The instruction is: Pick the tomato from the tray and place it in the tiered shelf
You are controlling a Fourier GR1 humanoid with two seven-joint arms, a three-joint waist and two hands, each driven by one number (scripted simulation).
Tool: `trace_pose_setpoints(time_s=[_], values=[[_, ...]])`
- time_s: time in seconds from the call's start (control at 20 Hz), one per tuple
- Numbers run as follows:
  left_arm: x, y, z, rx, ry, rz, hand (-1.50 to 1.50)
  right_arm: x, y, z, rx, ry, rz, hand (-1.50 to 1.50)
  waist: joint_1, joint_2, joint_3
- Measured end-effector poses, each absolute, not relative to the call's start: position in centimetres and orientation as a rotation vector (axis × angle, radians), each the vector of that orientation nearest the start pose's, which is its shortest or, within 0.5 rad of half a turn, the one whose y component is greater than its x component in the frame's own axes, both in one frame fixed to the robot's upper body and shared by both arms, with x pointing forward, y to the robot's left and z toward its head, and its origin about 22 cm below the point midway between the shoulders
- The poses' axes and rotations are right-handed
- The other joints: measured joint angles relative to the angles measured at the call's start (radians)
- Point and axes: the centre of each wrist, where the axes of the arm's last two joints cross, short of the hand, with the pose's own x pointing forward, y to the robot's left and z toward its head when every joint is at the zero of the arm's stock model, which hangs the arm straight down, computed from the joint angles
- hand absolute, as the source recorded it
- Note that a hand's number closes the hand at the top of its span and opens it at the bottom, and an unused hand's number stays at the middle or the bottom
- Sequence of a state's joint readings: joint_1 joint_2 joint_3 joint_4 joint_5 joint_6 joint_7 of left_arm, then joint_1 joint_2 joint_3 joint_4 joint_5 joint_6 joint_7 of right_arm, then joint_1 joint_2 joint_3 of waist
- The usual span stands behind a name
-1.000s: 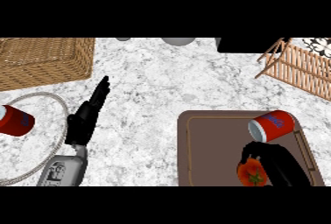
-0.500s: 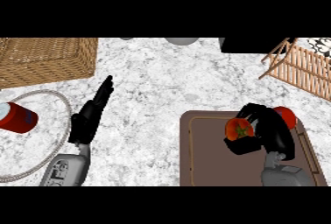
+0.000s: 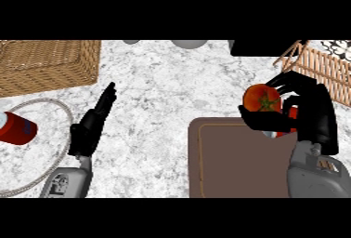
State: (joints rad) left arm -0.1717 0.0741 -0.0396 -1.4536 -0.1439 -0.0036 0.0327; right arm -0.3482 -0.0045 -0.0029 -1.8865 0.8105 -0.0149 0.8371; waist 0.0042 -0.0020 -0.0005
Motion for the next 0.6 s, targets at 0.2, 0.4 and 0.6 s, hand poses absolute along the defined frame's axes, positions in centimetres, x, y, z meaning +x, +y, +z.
trace_pose_setpoints(time_s=[0.2,0.4,0.6], values=[[28.4,22.4,1.3,0.113,-1.572,-0.255,0.00,26.8,-19.7,19.0,-0.899,-1.373,0.074,1.50,-0.005,0.000,0.000],[28.2,22.5,1.5,0.116,-1.577,-0.254,0.00,26.1,-21.3,22.1,-1.022,-1.385,0.028,1.50,-0.007,-0.001,0.000],[28.5,22.2,1.8,0.114,-1.575,-0.257,0.00,26.5,-22.9,24.8,-1.126,-1.404,-0.036,1.50,-0.006,0.000,0.000]])
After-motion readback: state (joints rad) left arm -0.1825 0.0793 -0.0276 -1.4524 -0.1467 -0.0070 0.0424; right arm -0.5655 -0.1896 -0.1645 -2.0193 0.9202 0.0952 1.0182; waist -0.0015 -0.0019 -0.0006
